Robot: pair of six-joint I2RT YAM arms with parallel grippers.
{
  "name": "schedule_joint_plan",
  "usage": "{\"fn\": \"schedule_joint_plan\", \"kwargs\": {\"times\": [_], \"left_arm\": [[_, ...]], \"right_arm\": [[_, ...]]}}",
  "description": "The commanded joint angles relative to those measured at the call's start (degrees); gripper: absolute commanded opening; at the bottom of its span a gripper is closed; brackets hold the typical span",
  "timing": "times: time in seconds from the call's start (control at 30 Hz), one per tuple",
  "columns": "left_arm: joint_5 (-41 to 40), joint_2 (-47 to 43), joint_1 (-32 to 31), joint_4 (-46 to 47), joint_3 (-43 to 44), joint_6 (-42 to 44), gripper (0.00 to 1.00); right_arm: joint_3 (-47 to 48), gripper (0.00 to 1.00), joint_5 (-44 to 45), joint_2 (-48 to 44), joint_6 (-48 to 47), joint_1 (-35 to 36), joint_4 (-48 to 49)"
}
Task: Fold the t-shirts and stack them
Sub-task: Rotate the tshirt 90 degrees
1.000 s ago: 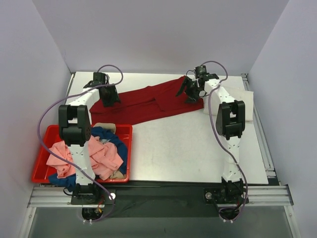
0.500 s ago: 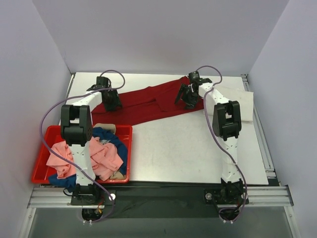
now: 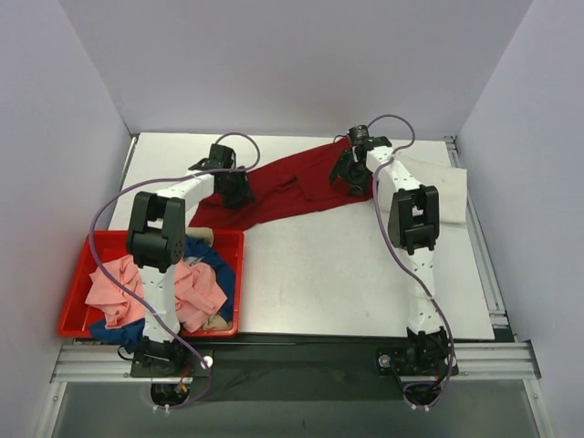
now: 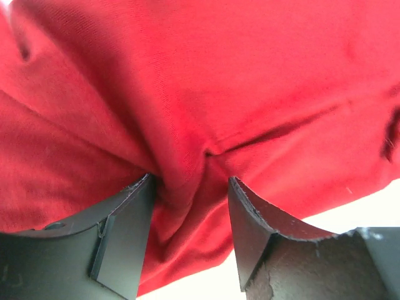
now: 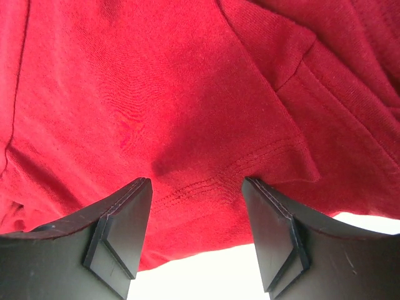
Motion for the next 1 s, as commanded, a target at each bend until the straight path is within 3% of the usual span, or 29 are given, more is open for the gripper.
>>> {"fn": "schedule_joint_plan", "kwargs": {"times": [0.0, 0.23, 0.4, 0.7, 0.97], "left_arm": [[4.3, 1.8, -3.3, -2.5, -0.8, -5.5, 0.6], [6.2, -1.0, -8.2, 0.2, -3.6, -13.6, 0.6], [6.4, -7.5, -11.4, 6.2, -12.6, -22.1, 0.6], [2.7, -16.5, -19.8, 8.4, -24.0, -29.0, 0.61], [4.1, -16.3, -25.1, 10.9, -23.6, -36.3, 0.61]], "right_arm": [[3.2, 0.62, 3.5, 3.4, 0.1, -1.3, -4.4], [5.4, 0.62, 2.1, 4.8, -0.3, -3.4, -5.3], [6.9, 0.62, 1.6, 5.0, -1.9, -3.9, -6.5], [10.1, 0.62, -0.5, 6.0, -6.2, -3.8, -10.3], [11.0, 0.62, -1.8, 5.6, -9.1, -3.7, -14.4]]}}
